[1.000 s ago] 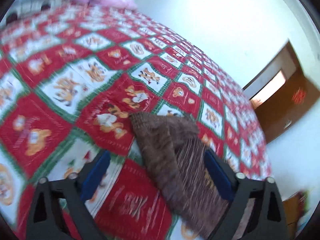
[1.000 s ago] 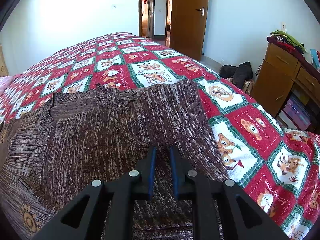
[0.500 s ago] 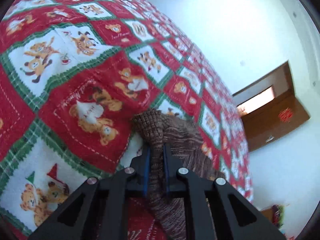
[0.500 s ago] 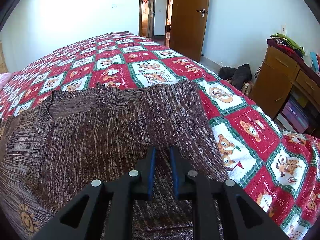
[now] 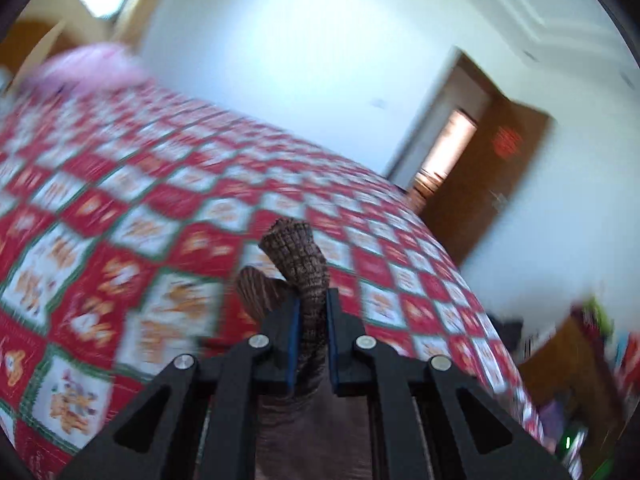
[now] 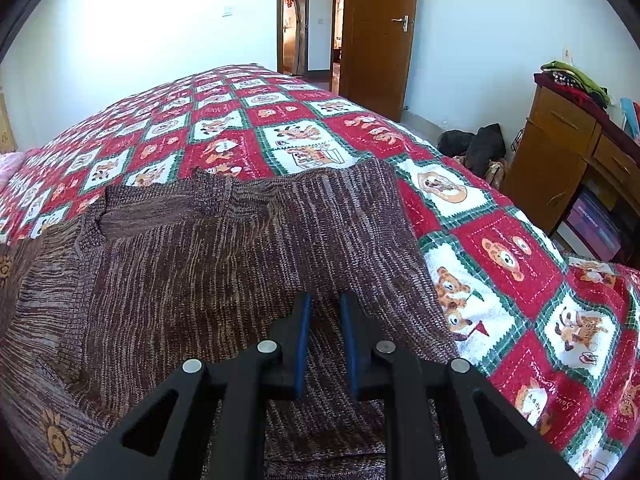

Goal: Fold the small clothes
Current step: 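Fold the held sleeve across the sweater body and open the left gripper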

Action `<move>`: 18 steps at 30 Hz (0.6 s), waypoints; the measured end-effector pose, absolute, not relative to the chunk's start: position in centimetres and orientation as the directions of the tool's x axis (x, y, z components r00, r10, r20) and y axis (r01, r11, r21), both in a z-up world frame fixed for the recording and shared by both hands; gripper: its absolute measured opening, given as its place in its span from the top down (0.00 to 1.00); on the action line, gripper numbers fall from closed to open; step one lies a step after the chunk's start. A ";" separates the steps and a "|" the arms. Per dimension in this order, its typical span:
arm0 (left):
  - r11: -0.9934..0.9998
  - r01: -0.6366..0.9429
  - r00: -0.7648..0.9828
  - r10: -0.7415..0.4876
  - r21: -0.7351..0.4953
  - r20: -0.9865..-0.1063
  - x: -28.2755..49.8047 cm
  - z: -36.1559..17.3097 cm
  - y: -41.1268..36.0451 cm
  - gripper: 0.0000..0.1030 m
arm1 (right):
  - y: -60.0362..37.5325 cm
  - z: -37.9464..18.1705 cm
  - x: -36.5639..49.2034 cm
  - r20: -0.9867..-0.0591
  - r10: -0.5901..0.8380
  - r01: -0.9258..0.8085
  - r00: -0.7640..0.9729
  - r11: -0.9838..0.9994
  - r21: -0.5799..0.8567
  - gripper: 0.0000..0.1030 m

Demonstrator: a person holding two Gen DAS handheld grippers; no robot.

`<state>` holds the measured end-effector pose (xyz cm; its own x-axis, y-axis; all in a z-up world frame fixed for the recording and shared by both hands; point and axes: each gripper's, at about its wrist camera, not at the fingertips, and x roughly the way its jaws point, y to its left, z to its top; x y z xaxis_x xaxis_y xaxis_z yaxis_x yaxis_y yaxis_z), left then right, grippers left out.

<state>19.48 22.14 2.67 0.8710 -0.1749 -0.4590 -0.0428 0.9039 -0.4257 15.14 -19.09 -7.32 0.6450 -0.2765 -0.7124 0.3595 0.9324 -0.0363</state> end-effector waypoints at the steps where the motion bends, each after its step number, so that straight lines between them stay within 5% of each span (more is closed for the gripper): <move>1: 0.920 0.009 0.867 -0.202 -0.392 -0.455 19.2 3.1 19.8 0.88 | -19.1 -7.3 15.1 -0.713 -0.276 0.360 0.645 0.932 -0.036 0.84; 5: 0.939 0.153 0.815 -0.297 -0.309 -0.498 18.3 1.7 12.1 0.88 | -19.1 -7.3 15.1 -0.713 -0.273 0.360 0.646 0.932 -0.031 0.84; 12: 0.966 0.194 0.680 -0.259 -0.172 -0.686 17.8 -4.6 4.0 0.84 | -19.2 -7.3 15.1 -0.714 -0.269 0.360 0.646 0.933 -0.026 0.84; 15: 0.962 0.216 0.649 -0.270 -0.168 -0.711 15.7 -5.0 3.7 0.67 | -19.3 -7.2 15.1 -0.714 -0.262 0.361 0.650 0.933 -0.014 0.84; 17: 0.962 0.203 0.670 -0.271 -0.181 -0.691 14.2 -4.0 5.0 0.29 | -19.5 -7.1 14.9 -0.714 -0.249 0.362 0.654 0.932 0.006 0.83; 18: 0.966 0.179 0.696 -0.258 -0.186 -0.670 13.1 -3.3 6.1 0.21 | -19.7 -6.9 14.8 -0.713 -0.231 0.360 0.662 0.932 0.033 0.81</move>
<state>13.06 6.13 -3.33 0.6958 -0.2582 -0.6702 0.1794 0.9660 -0.1859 14.76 -19.68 -6.90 0.6616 -0.2308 -0.7135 0.3604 0.9322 0.0326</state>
